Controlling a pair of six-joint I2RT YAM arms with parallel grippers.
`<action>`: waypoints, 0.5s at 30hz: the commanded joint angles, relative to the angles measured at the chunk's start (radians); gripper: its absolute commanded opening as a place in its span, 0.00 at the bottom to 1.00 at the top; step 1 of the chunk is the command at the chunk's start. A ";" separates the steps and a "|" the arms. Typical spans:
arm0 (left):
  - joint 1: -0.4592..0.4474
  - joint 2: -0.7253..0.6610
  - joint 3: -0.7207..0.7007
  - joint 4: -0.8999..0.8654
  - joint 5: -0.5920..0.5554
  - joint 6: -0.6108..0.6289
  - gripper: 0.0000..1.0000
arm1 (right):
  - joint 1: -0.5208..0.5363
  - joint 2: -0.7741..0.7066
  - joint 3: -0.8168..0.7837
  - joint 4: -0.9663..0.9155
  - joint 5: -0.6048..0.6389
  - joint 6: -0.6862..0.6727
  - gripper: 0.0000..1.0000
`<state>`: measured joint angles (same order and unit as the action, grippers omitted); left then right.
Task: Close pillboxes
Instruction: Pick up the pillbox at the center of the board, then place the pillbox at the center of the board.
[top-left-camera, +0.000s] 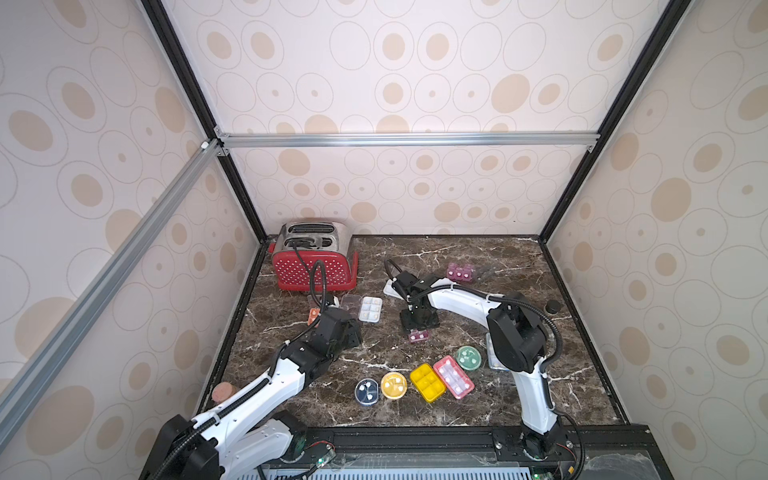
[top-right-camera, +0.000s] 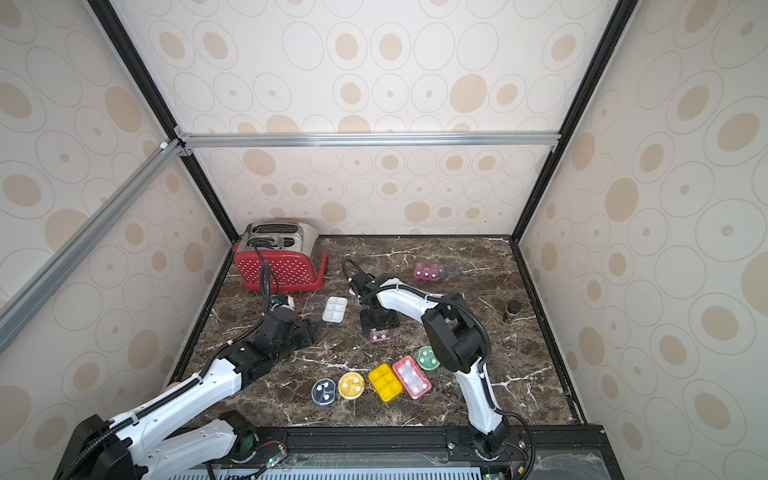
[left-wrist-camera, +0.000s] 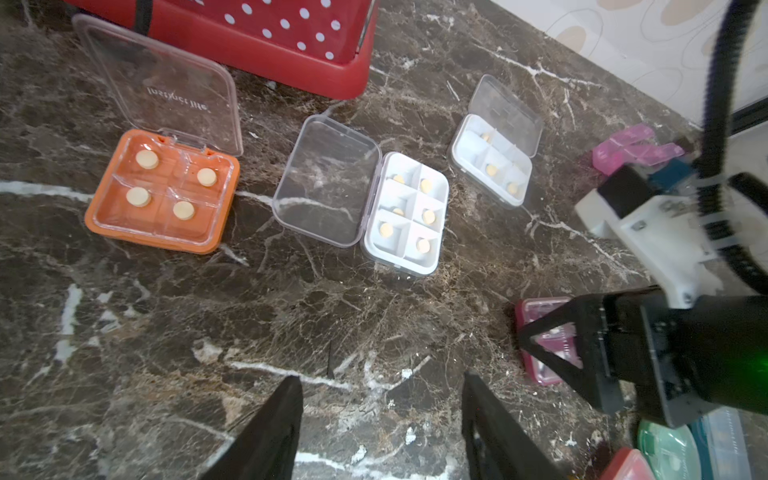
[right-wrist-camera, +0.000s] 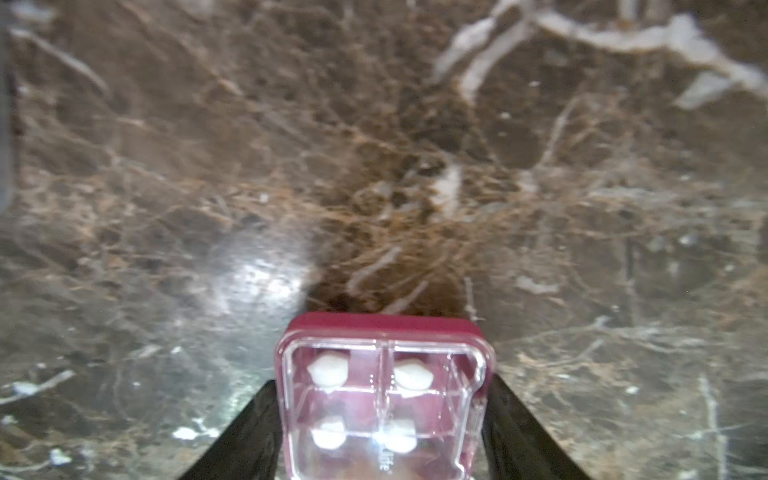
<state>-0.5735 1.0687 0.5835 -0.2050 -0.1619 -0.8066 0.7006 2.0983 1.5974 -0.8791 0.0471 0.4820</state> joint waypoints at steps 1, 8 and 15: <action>-0.003 0.071 0.082 0.021 -0.002 0.025 0.62 | -0.065 -0.094 -0.058 -0.043 0.005 -0.085 0.56; -0.003 0.234 0.143 0.123 0.023 0.020 0.62 | -0.216 -0.222 -0.239 0.006 0.009 -0.153 0.54; -0.005 0.281 0.142 0.140 0.054 0.020 0.62 | -0.289 -0.248 -0.359 0.097 -0.057 -0.128 0.53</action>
<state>-0.5739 1.3586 0.6994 -0.0860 -0.1120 -0.7956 0.4118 1.8698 1.2709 -0.8215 0.0219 0.3534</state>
